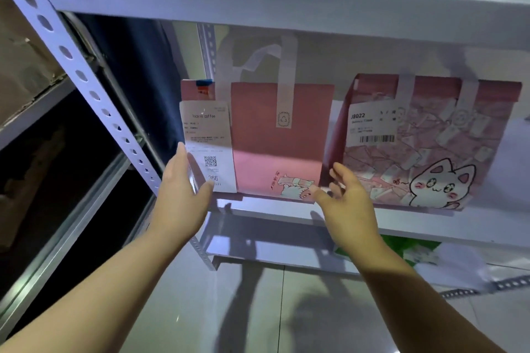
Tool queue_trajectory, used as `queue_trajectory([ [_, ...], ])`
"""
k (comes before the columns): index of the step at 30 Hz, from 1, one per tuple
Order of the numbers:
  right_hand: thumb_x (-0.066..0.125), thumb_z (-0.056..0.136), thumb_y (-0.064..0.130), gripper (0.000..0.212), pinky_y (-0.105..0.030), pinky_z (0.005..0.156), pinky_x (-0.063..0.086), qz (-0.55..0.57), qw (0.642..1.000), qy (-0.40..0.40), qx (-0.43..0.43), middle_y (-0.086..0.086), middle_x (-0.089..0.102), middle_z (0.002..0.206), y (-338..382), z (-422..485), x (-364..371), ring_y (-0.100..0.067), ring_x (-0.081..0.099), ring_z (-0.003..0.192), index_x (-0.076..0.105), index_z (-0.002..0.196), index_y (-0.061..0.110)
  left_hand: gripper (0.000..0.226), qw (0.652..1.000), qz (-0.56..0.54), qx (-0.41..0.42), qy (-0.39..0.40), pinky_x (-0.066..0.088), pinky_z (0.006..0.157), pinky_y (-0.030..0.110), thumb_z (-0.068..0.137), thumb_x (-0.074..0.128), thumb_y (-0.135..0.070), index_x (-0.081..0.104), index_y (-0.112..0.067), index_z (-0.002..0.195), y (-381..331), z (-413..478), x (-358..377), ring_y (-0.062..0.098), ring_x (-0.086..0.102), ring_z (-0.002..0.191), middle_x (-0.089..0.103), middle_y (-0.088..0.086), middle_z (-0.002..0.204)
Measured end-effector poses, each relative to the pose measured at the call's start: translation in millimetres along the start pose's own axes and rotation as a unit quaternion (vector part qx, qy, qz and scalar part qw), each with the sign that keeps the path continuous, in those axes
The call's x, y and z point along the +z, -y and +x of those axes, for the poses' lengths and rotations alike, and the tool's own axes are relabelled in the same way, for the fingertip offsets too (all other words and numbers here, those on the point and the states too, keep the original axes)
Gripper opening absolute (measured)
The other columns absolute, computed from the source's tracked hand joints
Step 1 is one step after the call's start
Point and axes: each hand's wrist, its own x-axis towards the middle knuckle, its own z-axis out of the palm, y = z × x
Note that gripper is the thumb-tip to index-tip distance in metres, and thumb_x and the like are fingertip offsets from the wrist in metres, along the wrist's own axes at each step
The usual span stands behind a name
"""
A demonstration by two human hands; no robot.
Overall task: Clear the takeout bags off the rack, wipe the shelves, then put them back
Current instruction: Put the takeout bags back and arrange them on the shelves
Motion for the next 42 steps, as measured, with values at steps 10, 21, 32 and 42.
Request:
queue_trajectory([
  [10,0.059,0.088,0.012,0.024,-0.031,0.089,0.050,-0.003,0.999,0.010,0.050,-0.001,0.064,0.105,-75.2,-66.1,-94.4,-0.011,0.061,0.095,0.060,0.111,0.015,0.044,0.997,-0.026,-0.019,0.067,0.037,0.075,0.012,0.087,0.061,-0.027,0.045,-0.031,0.128,-13.1,-110.2,88.3,0.004,0.049,0.105,0.049,-0.013,0.120],
  [21,0.057,0.083,0.009,0.012,-0.039,0.063,0.049,-0.137,0.987,-0.002,0.089,-0.005,0.061,0.067,-223.8,-86.2,-217.7,-0.025,0.057,0.065,0.061,0.072,0.008,0.016,0.981,-0.092,-0.119,0.123,0.039,0.065,0.009,0.088,0.062,-0.022,0.059,-0.028,0.102,-30.0,-215.8,254.1,-0.003,0.059,0.082,0.063,-0.014,0.096],
  [32,0.062,0.085,0.017,0.013,-0.042,0.081,0.053,-0.133,0.976,-0.074,0.157,-0.002,0.069,0.096,-381.8,-40.3,-224.7,-0.021,0.063,0.083,0.066,0.097,0.019,0.013,0.980,-0.081,-0.099,0.152,0.041,0.062,0.016,0.090,0.058,-0.024,0.057,-0.028,0.102,44.9,-190.5,401.0,0.001,0.058,0.080,0.062,-0.016,0.088],
  [42,0.064,0.086,0.021,0.044,-0.023,0.080,0.034,-0.059,0.986,-0.112,0.110,0.010,0.057,0.112,-467.6,40.0,-180.1,-0.009,0.053,0.094,0.052,0.128,0.022,0.044,0.991,-0.079,-0.014,0.107,0.046,0.093,0.038,0.089,0.061,-0.024,0.046,-0.023,0.130,93.0,-98.7,492.2,0.017,0.052,0.111,0.048,-0.004,0.130],
])
